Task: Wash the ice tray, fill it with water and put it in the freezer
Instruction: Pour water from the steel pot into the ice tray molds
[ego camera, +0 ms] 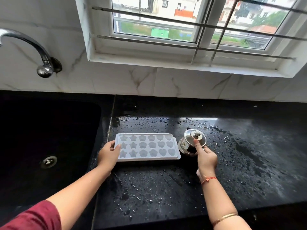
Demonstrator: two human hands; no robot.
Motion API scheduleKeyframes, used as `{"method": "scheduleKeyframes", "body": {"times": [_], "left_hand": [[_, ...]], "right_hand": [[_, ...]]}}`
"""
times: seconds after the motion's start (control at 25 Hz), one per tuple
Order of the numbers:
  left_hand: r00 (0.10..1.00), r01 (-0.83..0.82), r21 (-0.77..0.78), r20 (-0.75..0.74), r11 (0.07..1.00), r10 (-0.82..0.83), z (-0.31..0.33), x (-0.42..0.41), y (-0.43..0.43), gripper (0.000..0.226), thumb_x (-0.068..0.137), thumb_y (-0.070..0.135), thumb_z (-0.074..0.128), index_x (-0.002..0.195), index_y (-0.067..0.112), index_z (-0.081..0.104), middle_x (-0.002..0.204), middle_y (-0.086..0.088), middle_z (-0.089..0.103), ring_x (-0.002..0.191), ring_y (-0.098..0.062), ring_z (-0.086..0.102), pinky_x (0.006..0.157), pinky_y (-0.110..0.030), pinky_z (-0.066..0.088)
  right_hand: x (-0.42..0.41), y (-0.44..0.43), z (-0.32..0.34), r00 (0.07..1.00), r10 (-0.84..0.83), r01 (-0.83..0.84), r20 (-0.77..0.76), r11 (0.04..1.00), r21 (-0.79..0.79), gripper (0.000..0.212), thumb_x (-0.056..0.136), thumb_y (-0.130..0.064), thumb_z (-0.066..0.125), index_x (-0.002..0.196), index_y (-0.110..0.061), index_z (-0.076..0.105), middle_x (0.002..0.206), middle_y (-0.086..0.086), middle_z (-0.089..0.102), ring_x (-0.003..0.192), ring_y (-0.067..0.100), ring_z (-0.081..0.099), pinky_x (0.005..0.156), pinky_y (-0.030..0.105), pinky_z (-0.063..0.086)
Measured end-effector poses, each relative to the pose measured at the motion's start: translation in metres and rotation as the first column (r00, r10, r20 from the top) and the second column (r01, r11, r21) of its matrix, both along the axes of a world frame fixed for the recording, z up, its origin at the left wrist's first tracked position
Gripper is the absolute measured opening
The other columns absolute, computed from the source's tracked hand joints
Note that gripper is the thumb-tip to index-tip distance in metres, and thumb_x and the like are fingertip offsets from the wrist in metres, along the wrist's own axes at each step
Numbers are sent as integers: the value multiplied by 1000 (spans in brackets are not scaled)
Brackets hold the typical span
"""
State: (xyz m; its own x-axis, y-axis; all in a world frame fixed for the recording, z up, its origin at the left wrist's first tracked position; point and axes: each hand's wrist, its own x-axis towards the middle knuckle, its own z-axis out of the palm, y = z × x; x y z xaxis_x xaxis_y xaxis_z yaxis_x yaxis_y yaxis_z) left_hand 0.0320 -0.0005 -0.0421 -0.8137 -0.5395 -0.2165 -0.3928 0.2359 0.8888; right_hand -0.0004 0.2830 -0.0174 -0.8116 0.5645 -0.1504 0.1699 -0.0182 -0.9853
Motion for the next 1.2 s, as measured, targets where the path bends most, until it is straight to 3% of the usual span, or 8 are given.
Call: {"method": "scheduleKeyframes", "body": {"times": [0.08,0.16,0.24,0.4,0.56,0.72,0.84,1.2], "left_hand": [[999,52,78,-11,996,-51,0,2,-7,32,89,24,56,121,18,58,94,-4,66,85,-20,61,73,-28,42],[993,112,166,-41,980,-107,-3,3,-13,35,89,20,57,124,16,56,98,-6,69,88,-21,64,78,-29,46],[986,162,263,-78,951,-146,-7,6,-20,39,89,14,57,128,12,53,102,-8,68,92,-22,65,85,-31,49],[974,220,342,-117,914,-191,-13,7,-28,44,89,8,56,132,8,47,111,-12,66,96,-23,65,83,-30,52],[970,237,354,-134,905,-202,-13,6,-29,44,89,4,55,132,6,47,113,-14,65,90,-20,64,65,-11,53],[975,218,340,-122,915,-187,-11,6,-26,44,89,3,54,132,5,46,114,-14,65,91,-20,63,61,-8,52],[980,193,328,-111,925,-165,-11,5,-24,44,88,3,55,131,6,48,109,-11,65,92,-20,63,74,-20,52],[991,115,359,-109,926,-81,-11,5,-20,37,85,-6,56,121,2,53,94,-3,61,71,0,61,60,-7,50]], "right_hand": [[-2,-1,4,1000,-8,6,-12,987,-164,21,72,-21,78,67,-3,67,83,8,67,82,19,59,83,37,49],[-3,0,12,999,-23,14,-38,978,-207,23,71,-13,78,58,-13,59,72,3,64,79,19,58,86,38,49],[-3,-4,22,997,-7,-7,-82,984,-180,29,71,-9,77,55,-14,54,58,-6,61,72,14,54,81,33,47],[1,-21,48,977,72,-103,-201,983,-150,10,75,-7,73,72,-9,64,60,-6,68,63,5,63,65,18,50],[-2,-41,68,948,223,-261,-226,952,-158,6,77,-4,70,76,-2,64,52,-6,68,50,3,64,45,13,48],[-11,-64,72,906,387,-415,-171,892,-180,9,72,-6,72,75,0,66,59,-1,70,60,13,65,54,21,51],[-14,-83,69,851,506,-523,-139,837,-157,9,65,-10,74,68,-4,68,62,3,70,70,20,62,70,28,47],[-36,-106,69,729,676,-684,-105,724,-88,5,74,-4,72,71,-1,68,60,1,69,57,8,63,52,15,48]]}}
